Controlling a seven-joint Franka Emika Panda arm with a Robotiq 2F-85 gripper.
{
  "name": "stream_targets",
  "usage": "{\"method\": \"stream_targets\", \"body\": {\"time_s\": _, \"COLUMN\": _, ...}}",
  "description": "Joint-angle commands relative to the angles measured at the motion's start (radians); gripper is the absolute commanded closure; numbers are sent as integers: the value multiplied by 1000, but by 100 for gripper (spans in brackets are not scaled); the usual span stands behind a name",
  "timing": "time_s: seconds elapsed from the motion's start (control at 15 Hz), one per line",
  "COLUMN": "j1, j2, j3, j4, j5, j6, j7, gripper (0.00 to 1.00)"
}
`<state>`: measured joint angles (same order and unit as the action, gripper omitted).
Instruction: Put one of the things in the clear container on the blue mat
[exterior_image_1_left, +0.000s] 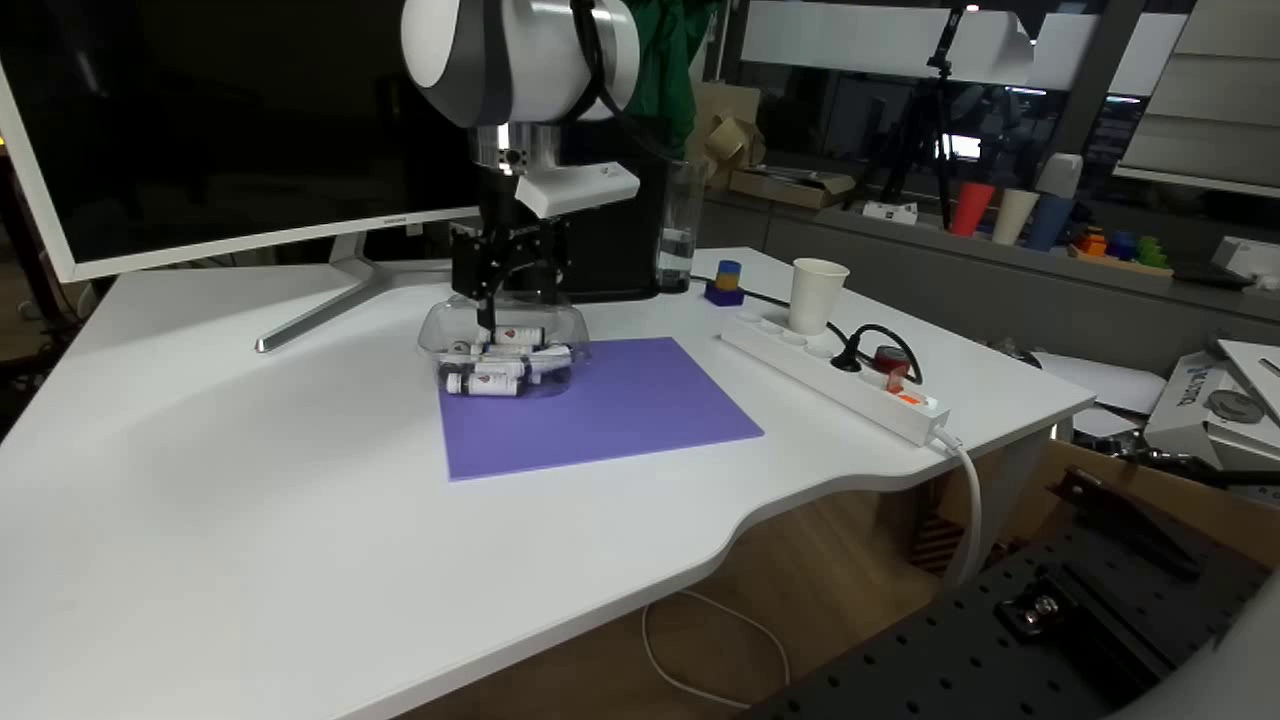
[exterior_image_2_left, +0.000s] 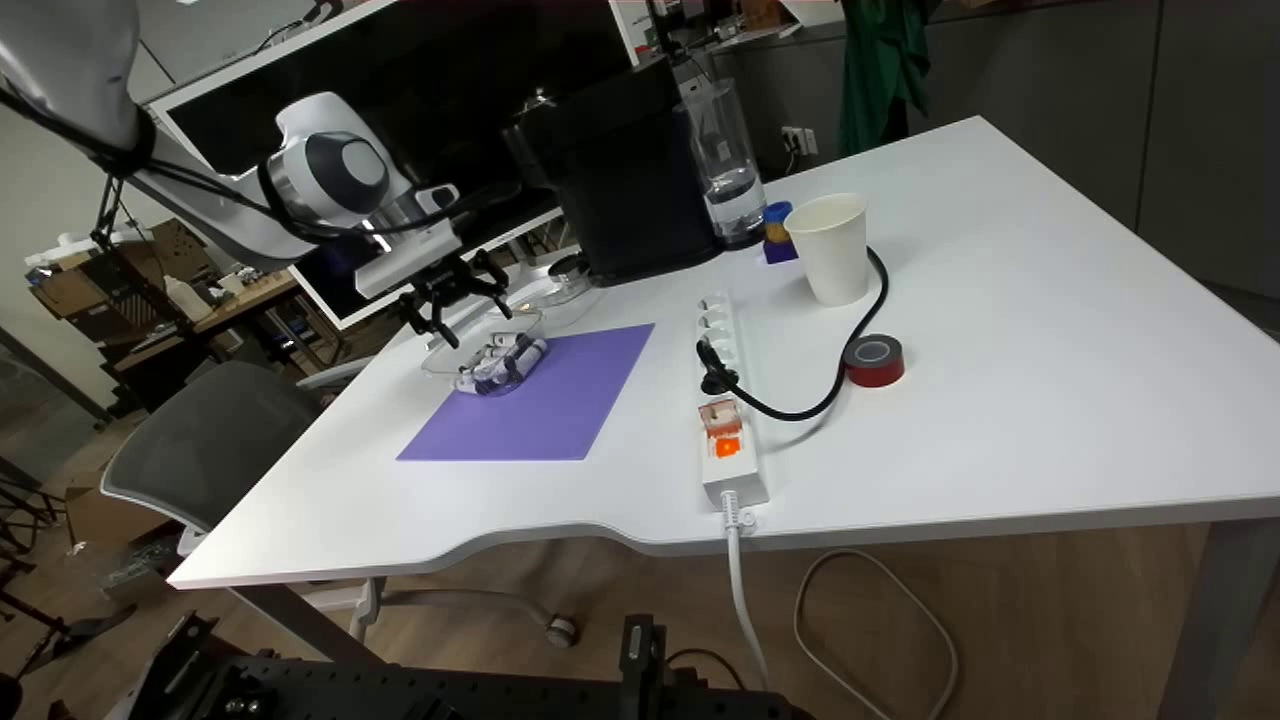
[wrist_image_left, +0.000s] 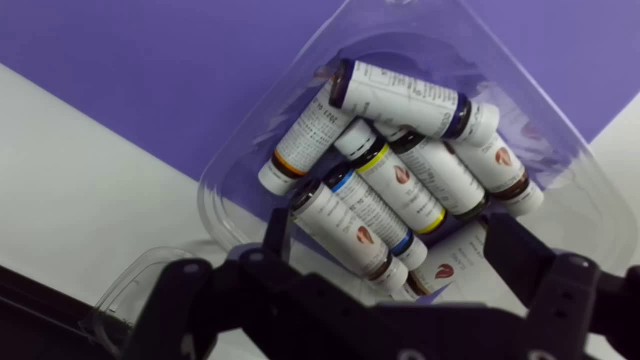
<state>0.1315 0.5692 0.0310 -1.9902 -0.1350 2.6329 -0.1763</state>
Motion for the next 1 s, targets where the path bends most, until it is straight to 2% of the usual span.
{"method": "stream_targets", "body": {"time_s": 0.0, "j1": -10, "j2": 9, "j3": 4, "j4": 23, "j5": -19, "j6": -17, "j7": 23, "gripper": 0}}
{"method": "stream_targets", "body": {"time_s": 0.2, "j1": -6, "j2": 29, "j3": -14, "j4": 59, "j5": -28, "j6": -33, "j7": 43, "gripper": 0}}
{"method": "stream_targets", "body": {"time_s": 0.6, "j1": -32, "j2": 37, "j3": 52, "j4": 38, "j5": 1, "j6": 18, "j7": -4, "gripper": 0}}
{"method": "stream_targets", "body": {"time_s": 0.93, "j1": -25, "j2": 64, "j3": 56, "j4": 38, "j5": -8, "j6": 77, "j7": -5, "gripper": 0}}
